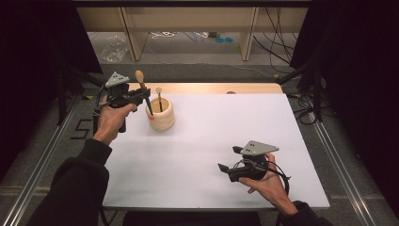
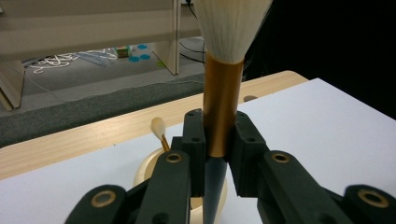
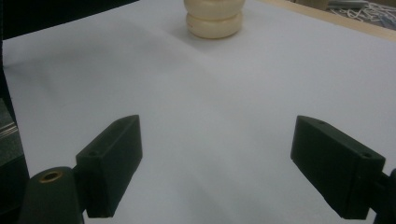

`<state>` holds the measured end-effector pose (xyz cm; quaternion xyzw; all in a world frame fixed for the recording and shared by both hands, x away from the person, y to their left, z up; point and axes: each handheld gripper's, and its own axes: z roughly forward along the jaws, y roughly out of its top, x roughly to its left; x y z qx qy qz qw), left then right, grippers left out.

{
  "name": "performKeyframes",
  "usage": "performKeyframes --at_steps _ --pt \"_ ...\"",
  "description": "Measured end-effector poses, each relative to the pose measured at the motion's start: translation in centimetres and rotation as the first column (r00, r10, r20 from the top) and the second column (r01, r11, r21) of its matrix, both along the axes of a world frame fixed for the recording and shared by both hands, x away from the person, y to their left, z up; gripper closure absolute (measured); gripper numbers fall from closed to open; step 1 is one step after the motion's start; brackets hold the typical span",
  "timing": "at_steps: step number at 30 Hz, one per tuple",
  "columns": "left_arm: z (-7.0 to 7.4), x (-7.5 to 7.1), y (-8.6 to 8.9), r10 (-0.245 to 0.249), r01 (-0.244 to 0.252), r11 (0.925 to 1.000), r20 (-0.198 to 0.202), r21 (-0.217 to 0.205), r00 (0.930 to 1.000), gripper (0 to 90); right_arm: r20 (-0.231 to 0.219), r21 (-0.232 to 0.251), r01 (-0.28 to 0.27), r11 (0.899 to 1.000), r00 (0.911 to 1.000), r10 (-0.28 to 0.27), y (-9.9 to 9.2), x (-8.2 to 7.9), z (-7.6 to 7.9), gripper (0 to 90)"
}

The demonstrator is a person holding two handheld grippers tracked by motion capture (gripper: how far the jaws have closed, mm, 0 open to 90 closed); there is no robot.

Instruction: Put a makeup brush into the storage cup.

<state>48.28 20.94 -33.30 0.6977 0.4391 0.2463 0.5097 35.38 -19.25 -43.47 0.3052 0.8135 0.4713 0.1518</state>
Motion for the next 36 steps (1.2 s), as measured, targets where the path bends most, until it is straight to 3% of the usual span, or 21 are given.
performKeyframes --at_steps 14,19,36 --pt "-0.3 2.0 -0.1 0.047 -0.047 0.9988 -0.006 -0.015 0.9989 78.1 -0.003 -0.008 -0.009 1.0 1.0 0.009 0.1 0.1 -0.1 17.8" --pt "-0.3 2.5 -0.5 0.047 -0.047 0.9989 0.001 0.002 0.9989 78.1 -0.003 -0.01 -0.013 1.0 0.9999 0.013 0.1 0.1 -0.1 17.9" --pt "-2.5 4.5 -1.2 0.062 -0.062 0.998 -0.009 0.008 0.998 78.0 -0.006 -0.008 -0.014 1.0 0.9999 0.014 0.1 0.1 0.0 18.0"
